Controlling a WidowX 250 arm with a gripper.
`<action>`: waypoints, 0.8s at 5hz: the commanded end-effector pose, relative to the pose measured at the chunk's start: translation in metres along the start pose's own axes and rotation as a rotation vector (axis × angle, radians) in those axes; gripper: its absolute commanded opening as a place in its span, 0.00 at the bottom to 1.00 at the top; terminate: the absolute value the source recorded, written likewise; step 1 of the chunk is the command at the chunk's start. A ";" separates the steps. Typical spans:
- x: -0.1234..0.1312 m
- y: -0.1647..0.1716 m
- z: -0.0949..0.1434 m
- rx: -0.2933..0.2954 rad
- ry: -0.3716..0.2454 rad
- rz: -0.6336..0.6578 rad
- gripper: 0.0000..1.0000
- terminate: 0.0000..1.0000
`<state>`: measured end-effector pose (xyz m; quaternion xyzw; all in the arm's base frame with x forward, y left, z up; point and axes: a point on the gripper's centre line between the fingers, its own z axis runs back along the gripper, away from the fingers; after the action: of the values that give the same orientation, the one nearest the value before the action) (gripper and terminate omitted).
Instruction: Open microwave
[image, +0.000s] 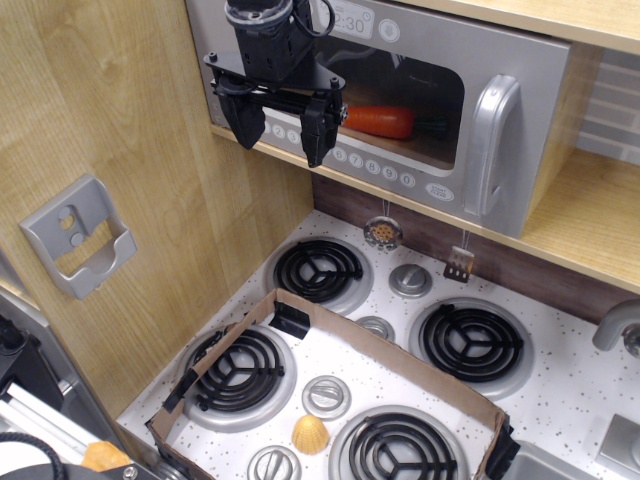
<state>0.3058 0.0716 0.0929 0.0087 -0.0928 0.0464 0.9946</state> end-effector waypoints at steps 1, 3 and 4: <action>0.000 0.000 0.000 0.000 0.000 0.000 1.00 0.00; 0.009 -0.049 0.017 -0.022 -0.084 -0.078 1.00 0.00; -0.002 -0.081 0.029 -0.030 -0.158 -0.085 1.00 0.00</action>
<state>0.3027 -0.0124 0.1066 0.0012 -0.1478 0.0039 0.9890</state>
